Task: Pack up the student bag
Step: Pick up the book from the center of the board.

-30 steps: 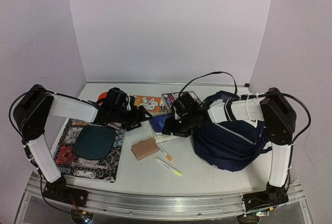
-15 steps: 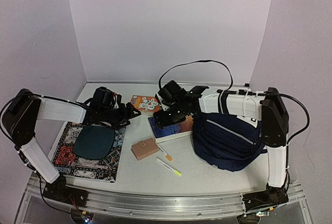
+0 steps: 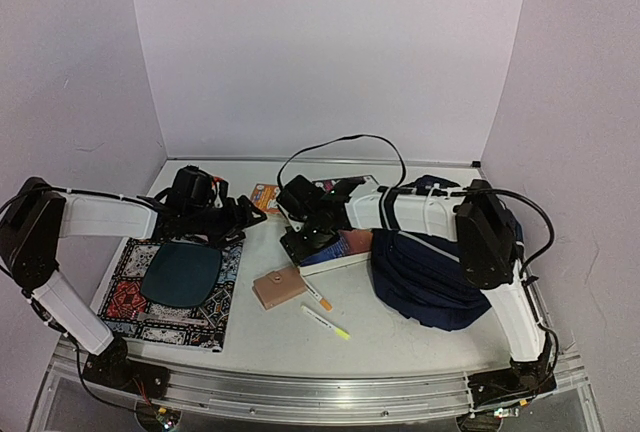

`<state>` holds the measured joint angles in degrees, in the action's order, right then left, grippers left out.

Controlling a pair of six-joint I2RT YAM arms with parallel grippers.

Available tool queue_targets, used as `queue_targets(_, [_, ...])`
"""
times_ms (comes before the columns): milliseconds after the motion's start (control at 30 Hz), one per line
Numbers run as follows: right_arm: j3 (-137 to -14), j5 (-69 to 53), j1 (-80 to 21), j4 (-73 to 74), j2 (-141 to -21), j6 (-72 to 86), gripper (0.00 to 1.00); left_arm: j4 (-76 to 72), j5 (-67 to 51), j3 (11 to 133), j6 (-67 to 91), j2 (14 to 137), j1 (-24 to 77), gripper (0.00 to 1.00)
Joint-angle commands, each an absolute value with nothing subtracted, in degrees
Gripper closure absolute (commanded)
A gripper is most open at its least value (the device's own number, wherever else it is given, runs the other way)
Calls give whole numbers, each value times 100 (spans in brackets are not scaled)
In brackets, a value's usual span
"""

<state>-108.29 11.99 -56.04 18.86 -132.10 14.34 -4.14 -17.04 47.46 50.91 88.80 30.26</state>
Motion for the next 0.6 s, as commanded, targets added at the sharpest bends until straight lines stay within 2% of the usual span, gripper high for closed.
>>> queue_targets(0, [-11153, 1613, -5621, 2431, -13527, 1336, 33, -279, -1635, 4719, 5001, 8632, 2987, 16])
queue_targets(133, [-11249, 1756, -5636, 2487, -13679, 1291, 37, -252, -1682, 4724, 5001, 8656, 2988, 16])
queue_targets(567, [-11416, 2060, -5776, 2908, -14100, 1131, 39, -255, -1774, 4781, 5078, 8825, 2988, 16])
